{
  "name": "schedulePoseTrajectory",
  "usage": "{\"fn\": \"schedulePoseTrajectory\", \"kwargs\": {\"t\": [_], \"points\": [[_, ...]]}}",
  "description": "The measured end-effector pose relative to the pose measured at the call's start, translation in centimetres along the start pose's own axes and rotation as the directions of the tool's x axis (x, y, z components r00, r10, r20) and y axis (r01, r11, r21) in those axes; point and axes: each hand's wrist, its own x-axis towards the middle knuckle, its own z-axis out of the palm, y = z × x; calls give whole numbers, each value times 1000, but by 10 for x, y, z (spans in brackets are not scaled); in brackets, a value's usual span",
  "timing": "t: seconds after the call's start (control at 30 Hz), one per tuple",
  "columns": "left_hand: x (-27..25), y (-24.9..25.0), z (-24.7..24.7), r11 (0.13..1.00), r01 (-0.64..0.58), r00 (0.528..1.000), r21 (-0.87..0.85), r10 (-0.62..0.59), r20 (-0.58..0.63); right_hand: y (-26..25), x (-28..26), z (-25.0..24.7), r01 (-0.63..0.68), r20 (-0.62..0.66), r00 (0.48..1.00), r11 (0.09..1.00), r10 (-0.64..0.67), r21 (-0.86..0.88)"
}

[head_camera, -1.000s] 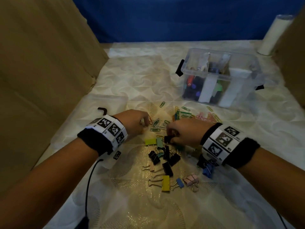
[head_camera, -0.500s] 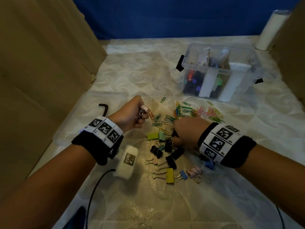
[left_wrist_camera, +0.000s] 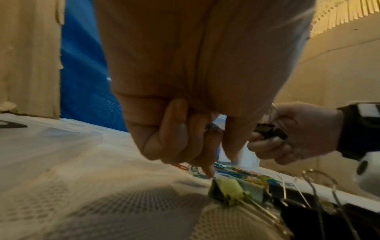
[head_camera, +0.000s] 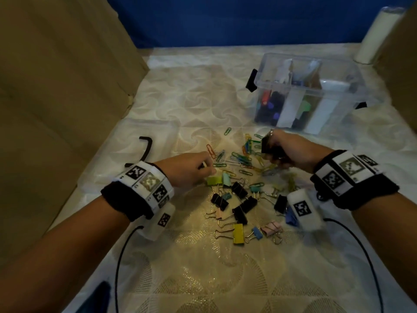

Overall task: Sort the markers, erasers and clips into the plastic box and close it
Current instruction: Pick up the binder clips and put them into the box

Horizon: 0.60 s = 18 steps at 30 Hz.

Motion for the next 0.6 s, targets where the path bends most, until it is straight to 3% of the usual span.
{"fn": "schedulePoseTrajectory", "kwargs": {"t": [0.2,0.33,0.4,0.47,0.53,0.6], "points": [[2,6,9,982,-55,998,182,48,43,4,7,-19,50,26,998,946,-61,319],[8,10,12,967,-24,999,254,15,38,-11,3,-36,103,-137,989,926,-56,364],[11,14,10,956,-17,1000,293,9,30,-21,1,-43,126,-265,962,966,-64,226],[15,15,7,929,-6,1000,369,11,-14,-29,-5,-49,153,-377,908,983,-181,-102],[17,14,3,912,16,999,409,6,-51,-34,-10,-63,141,-443,840,914,-314,-381],[20,10,-4,923,37,997,383,-9,-73,-43,-16,-87,86,-519,781,884,-346,-460]]}}
